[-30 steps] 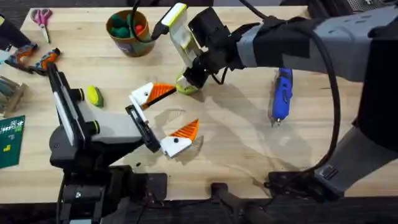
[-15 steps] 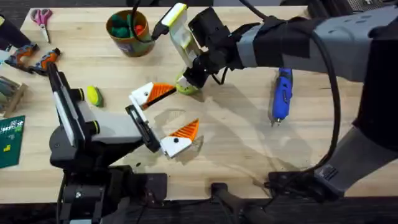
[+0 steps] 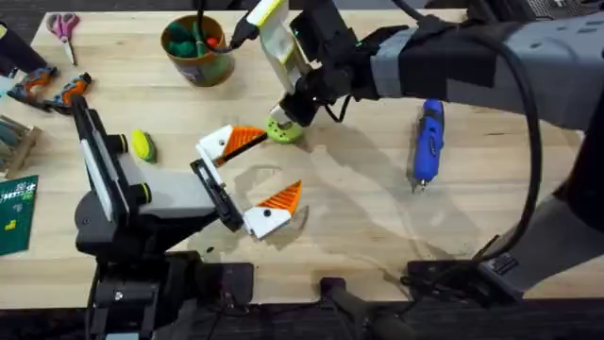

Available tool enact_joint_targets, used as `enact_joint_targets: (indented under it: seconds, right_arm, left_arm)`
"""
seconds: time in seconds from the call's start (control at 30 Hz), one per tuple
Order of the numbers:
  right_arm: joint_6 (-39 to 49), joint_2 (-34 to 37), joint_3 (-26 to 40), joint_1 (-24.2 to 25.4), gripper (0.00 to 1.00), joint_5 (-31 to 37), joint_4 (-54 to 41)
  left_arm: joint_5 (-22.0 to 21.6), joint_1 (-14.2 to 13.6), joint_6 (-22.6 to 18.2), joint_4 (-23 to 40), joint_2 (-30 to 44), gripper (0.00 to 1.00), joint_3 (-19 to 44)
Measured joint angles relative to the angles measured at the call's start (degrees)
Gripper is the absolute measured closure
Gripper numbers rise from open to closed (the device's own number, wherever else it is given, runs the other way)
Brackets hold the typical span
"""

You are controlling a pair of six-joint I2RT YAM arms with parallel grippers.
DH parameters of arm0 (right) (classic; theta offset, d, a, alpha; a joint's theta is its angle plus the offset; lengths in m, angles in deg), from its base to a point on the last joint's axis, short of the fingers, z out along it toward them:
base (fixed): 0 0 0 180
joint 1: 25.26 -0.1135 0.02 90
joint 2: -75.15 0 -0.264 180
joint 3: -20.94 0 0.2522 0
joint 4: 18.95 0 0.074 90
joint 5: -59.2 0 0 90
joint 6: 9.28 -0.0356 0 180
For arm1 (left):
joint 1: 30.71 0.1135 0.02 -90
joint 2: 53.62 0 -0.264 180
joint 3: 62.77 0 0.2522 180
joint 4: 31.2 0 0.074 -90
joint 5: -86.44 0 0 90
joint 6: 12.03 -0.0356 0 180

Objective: Pick up the gripper from the table and insert it into the empty holder that is missing its gripper. Then pick up a screw, insert it into the mounting hole, and use the screwdriver to tighten it. Finally, clean up the table by picking up the vegetable and placing it into the bucket.

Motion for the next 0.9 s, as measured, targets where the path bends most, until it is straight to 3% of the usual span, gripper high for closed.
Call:
enact_joint_targets:
  seconds: [0.23,0.67,0.9]
  right_arm:
    - [-0.02,-0.45,0.95,0.8,0.995,0.82,-3.04]
    - [-0.02,-6.7,14.79,4.17,0.995,1.35,-22.67]
    - [-2.16,-12.14,19.17,2.52,0.995,1.43,-30.0]
  left_arm:
    - [0.0,0.0,0.0,0.0,0.0,0.015,0.0]
    - [0.0,0.0,0.0,0.0,0.0,0.015,0.0]
    - [0.0,0.0,0.0,0.0,0.0,0.015,0.0]
